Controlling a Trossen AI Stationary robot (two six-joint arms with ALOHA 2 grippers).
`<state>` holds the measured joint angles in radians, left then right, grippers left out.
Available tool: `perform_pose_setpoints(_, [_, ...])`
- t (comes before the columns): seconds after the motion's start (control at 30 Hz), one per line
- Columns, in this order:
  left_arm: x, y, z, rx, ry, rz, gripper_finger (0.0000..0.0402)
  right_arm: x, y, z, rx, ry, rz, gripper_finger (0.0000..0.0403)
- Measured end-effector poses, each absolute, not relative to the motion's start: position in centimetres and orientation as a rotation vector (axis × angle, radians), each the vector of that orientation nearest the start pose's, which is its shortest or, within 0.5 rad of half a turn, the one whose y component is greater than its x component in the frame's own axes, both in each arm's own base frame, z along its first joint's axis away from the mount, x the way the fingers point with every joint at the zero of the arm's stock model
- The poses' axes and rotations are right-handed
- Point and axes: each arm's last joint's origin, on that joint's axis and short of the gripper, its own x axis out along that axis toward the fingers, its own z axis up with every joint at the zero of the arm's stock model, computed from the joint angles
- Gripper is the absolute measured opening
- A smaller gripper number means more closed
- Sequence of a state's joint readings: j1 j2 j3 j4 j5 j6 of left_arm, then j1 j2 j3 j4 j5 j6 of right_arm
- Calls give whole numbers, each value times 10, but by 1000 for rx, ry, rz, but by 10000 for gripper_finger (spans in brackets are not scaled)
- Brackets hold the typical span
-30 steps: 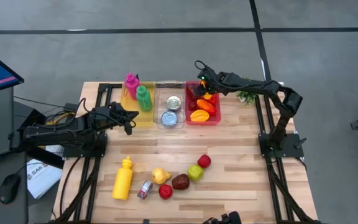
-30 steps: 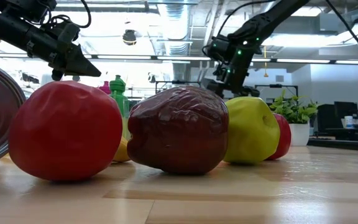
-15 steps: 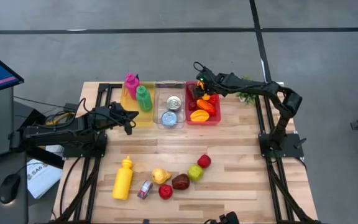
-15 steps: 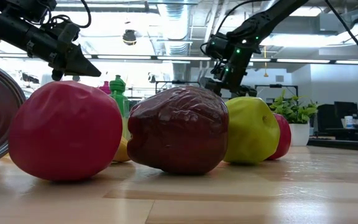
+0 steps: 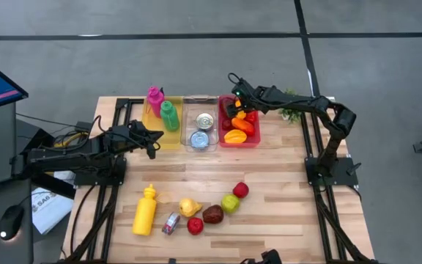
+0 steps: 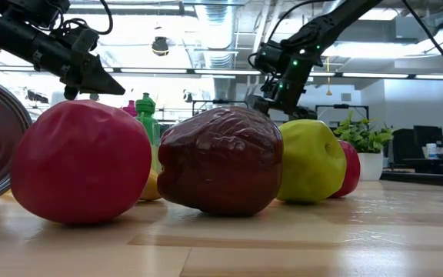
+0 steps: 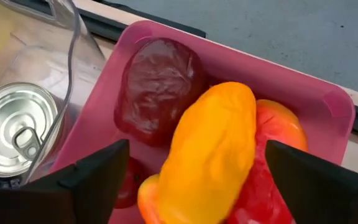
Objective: Pick & Place Food Item
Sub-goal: Put the top red apple into the pink bin
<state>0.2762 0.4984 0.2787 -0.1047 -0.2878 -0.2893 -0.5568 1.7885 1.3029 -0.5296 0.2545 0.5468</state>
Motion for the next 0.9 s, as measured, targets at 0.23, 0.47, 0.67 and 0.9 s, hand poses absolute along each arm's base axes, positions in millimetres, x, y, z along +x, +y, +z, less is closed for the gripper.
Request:
perform_pose_setpoints(0.23, [124,44,204,-277,246,603,2,314,-200,219,701,817,-894,392])
perform_pose_setpoints(0.47, [124,44,204,-277,245,603,2,324,-199,238,675,788,-811,386])
perform_pose_setpoints(0.67, [124,44,204,-277,245,602,2,332,-204,270,652,707,-789,385])
perform_pose_setpoints(0.9, [124,44,204,-277,245,602,2,328,-200,303,657,781,-790,385])
